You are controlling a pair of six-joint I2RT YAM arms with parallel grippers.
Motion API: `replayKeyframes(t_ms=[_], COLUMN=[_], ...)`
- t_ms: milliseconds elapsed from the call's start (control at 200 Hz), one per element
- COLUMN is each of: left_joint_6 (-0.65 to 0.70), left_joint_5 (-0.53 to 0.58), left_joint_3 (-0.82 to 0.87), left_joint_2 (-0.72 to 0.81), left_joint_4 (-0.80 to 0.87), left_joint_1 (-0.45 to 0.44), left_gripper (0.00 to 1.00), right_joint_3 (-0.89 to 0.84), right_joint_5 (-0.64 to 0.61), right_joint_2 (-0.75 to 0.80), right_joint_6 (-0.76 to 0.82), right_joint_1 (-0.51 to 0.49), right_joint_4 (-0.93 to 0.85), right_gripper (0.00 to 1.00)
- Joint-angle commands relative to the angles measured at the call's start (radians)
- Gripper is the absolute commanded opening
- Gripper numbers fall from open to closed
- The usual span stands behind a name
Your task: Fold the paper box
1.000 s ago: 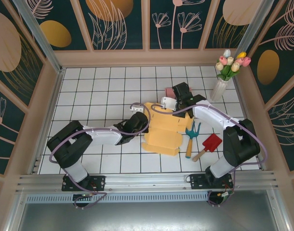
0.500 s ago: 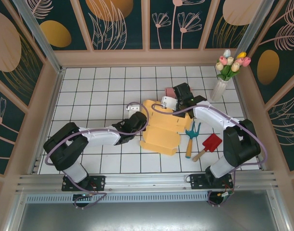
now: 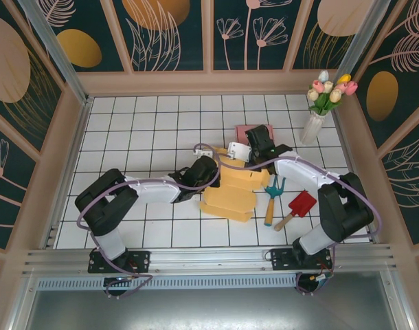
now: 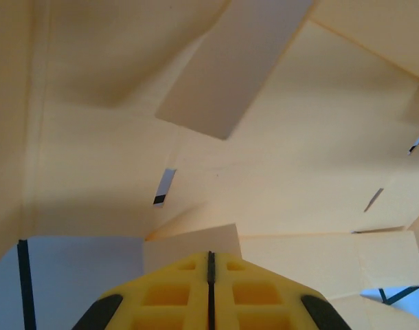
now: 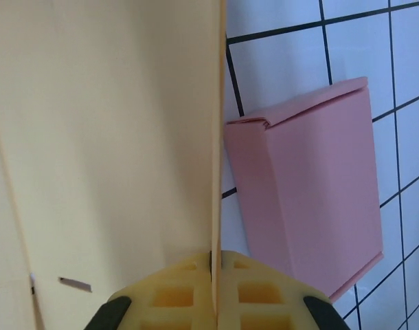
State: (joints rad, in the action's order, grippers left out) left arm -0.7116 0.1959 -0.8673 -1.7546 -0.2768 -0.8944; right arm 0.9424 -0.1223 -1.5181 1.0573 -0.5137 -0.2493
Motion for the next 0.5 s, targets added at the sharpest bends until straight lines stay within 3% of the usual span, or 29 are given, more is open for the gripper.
replayKeyframes(t_ms=[0, 270, 495], left_joint_6=[0.021, 0.129, 0.118], left_joint_5=[0.070, 0.194, 0.312], left_joint_3=[0.070, 0.420, 0.697], left_joint_2=[0.073, 0.480, 0.810], left_joint_4=[-0.028, -0.173, -0.289], left_joint_1=[0.002, 0.005, 0.004], left_gripper=[0.09, 0.12, 0.19], right_joint_3=[-0.064, -0.179, -0.303], right_joint_5=[-0.019, -0.139, -0.273], right_joint_2=[0.060, 0.178, 0.221], right_joint_6=[0.061, 0.230, 0.430], right_joint_1=[-0.024, -0.138, -0.261], right_joint_4=[0.103, 0.291, 0.535], right_gripper=[0.00, 0.00, 0.00])
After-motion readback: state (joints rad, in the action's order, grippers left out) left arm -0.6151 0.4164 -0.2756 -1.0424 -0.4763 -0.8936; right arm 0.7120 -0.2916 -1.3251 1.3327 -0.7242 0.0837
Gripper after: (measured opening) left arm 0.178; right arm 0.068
